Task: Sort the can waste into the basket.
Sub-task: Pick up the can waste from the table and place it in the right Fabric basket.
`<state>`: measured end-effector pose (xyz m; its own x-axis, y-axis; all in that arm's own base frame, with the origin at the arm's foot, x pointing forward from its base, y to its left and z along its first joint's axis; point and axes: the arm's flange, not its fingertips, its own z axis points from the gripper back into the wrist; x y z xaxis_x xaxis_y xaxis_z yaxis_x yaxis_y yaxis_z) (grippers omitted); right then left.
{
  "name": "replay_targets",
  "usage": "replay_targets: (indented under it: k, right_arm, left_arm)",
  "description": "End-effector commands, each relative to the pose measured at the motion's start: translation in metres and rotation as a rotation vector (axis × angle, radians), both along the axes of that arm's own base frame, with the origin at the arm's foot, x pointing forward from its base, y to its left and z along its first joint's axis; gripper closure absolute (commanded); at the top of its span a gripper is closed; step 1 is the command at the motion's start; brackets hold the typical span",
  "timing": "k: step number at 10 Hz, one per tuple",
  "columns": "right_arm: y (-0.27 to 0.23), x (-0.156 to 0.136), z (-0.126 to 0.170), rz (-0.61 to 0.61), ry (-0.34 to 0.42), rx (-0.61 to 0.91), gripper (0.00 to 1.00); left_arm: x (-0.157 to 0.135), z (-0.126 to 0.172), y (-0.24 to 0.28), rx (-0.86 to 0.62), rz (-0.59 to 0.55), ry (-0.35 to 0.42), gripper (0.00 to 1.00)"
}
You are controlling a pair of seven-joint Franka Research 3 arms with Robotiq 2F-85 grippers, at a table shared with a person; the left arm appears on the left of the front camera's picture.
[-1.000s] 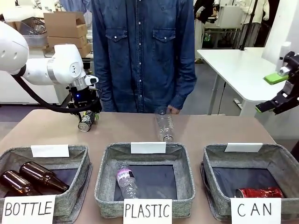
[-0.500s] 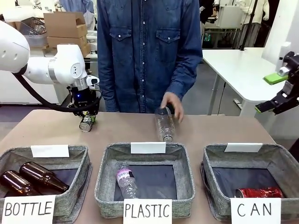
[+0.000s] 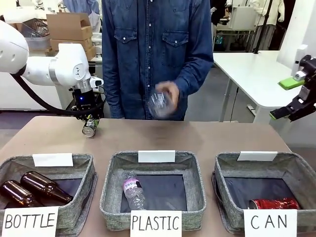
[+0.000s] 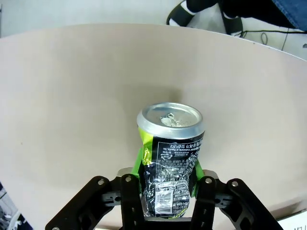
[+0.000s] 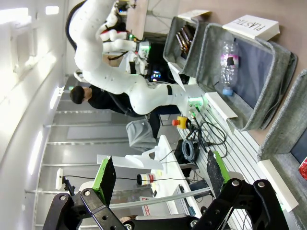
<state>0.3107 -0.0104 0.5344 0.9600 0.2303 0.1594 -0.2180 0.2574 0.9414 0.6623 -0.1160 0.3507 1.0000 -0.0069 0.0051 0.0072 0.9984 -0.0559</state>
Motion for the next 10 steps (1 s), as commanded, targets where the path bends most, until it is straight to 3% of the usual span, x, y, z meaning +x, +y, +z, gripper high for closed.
replay_targets:
  k: [1,4,6,8,9,10]
  right_arm:
    - [-0.002,0.0,0.001,0.011,-0.014,-0.001,0.0]
    - [-0.002,0.0,0.001,0.011,-0.014,-0.001,0.0]
    - [-0.002,0.0,0.001,0.011,-0.014,-0.001,0.0]
    - [-0.002,0.0,0.001,0.011,-0.014,-0.001,0.0]
    - [-0.002,0.0,0.001,0.011,-0.014,-0.001,0.0]
    - [-0.002,0.0,0.001,0.011,-0.014,-0.001,0.0]
  left_arm:
    - [-0.045,0.055,0.025,-0.028,-0.047,-0.051,1.0]
    - [-0.159,0.146,0.065,-0.098,-0.223,-0.122,1.0]
    - [-0.237,0.185,0.085,-0.23,-0.48,-0.141,1.0]
    - [-0.312,0.21,0.108,-0.375,-0.752,-0.224,1.0]
    - [-0.335,0.218,0.126,-0.445,-0.778,-0.243,1.0]
    - [-0.341,0.22,0.141,-0.51,-0.741,-0.278,1.0]
